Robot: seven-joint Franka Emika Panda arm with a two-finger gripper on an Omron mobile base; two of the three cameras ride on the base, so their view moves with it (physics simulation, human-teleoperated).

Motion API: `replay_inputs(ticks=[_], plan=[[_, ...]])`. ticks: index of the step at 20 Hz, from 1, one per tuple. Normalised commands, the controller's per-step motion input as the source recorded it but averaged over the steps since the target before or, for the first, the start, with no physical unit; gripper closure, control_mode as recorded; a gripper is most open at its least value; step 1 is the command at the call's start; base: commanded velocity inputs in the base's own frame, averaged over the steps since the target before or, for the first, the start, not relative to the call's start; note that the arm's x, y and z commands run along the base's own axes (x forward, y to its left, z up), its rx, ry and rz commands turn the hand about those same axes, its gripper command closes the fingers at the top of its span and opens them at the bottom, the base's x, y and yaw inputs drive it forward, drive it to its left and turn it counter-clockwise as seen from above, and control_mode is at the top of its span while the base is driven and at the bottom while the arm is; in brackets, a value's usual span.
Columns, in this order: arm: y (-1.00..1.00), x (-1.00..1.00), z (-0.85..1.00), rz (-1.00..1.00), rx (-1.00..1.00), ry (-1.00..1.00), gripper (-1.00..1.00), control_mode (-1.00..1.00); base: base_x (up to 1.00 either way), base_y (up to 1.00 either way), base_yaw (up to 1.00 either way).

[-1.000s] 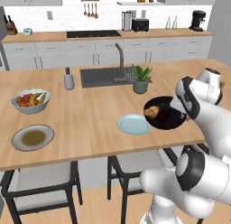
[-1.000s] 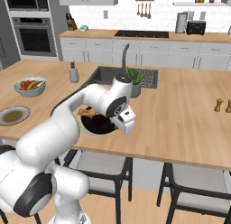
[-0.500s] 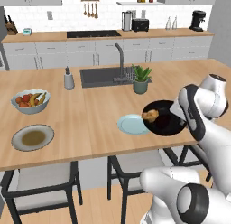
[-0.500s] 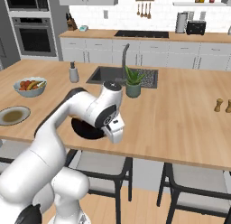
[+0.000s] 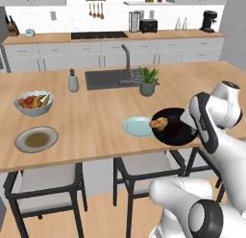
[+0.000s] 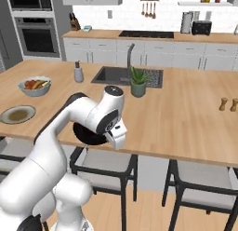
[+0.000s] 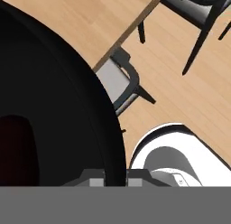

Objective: Pick the chicken drumstick and avocado from their plates and place them in the bowl. Then put the bowl in the fridge.

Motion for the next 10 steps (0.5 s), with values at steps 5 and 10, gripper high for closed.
replay_inputs(ticks=[5, 10], plan=[[0.00, 0.00, 0.00, 0.00, 0.00, 0.00, 1.00, 1.00, -0.99, 0.05, 0.00], [0.00, 0.00, 0.00, 0.00, 0.00, 0.00, 1.00, 1.00, -0.46, 0.27, 0.10]])
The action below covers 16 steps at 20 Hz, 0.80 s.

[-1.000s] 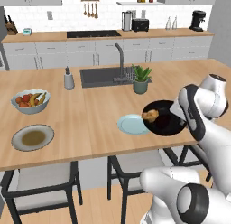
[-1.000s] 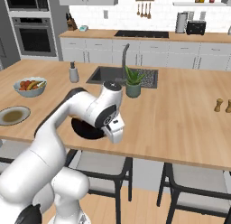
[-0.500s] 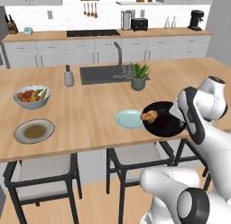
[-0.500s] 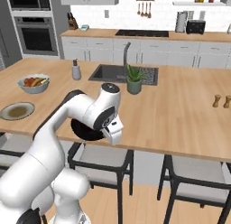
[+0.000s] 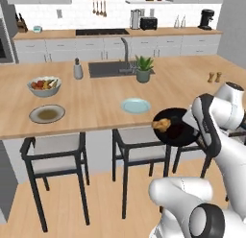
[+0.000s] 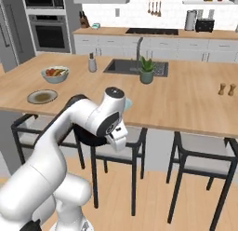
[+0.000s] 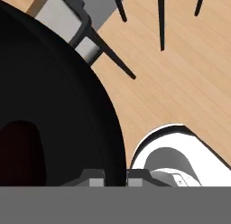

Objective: Pick the chicken drumstick and avocado from their plates and place them in the bowl. Then put the bowl in the fridge.

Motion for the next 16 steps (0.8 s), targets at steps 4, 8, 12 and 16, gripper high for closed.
replay_inputs(ticks=[4, 8, 12, 16], plan=[[0.00, 0.00, 0.00, 0.00, 0.00, 0.00, 1.00, 1.00, 0.00, 1.00, 0.16], [0.00, 0.00, 0.00, 0.00, 0.00, 0.00, 1.00, 1.00, 0.00, 1.00, 0.08], [0.00, 0.00, 0.00, 0.00, 0.00, 0.00, 1.00, 1.00, 0.02, 1.00, 0.04], [0.00, 0.00, 0.00, 0.00, 0.00, 0.00, 1.00, 1.00, 0.02, 1.00, 0.00]])
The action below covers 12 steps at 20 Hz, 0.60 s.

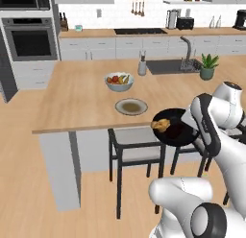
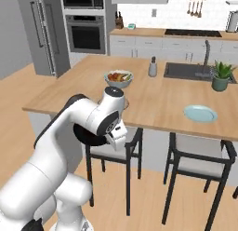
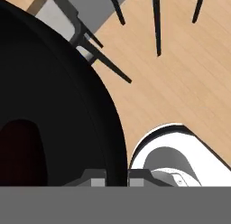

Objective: Pick the chicken drumstick and avocado from their plates and place them in the bowl. Then put the bowl in the fridge.

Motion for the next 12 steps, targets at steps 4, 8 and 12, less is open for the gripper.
replay_inputs(ticks=[4, 8, 12], plan=[[0.00, 0.00, 0.00, 0.00, 0.00, 0.00, 1.00, 1.00, 0.00, 1.00, 0.00], [0.00, 0.00, 0.00, 0.00, 0.00, 0.00, 1.00, 1.00, 0.33, 1.00, 0.00], [0.00, 0.00, 0.00, 0.00, 0.00, 0.00, 1.00, 1.00, 0.39, 1.00, -0.02]])
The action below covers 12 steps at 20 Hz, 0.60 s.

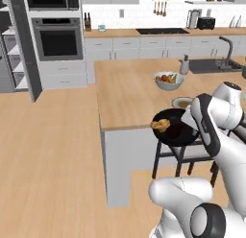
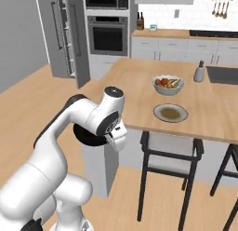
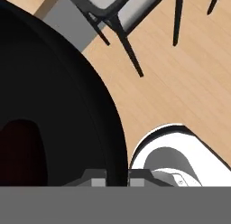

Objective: Pick the chicken drumstick and avocado from their plates and place them in the bowl. Then put the bowl in the fridge.

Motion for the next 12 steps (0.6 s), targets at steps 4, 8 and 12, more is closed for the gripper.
replay_inputs(ticks=[4, 8, 12], plan=[[0.00, 0.00, 0.00, 0.00, 0.00, 0.00, 1.00, 1.00, 0.24, 1.00, -0.10], [0.00, 0.00, 0.00, 0.00, 0.00, 0.00, 1.00, 1.00, 0.27, 1.00, -0.12], [0.00, 0.00, 0.00, 0.00, 0.00, 0.00, 1.00, 1.00, 0.46, 1.00, -0.06]])
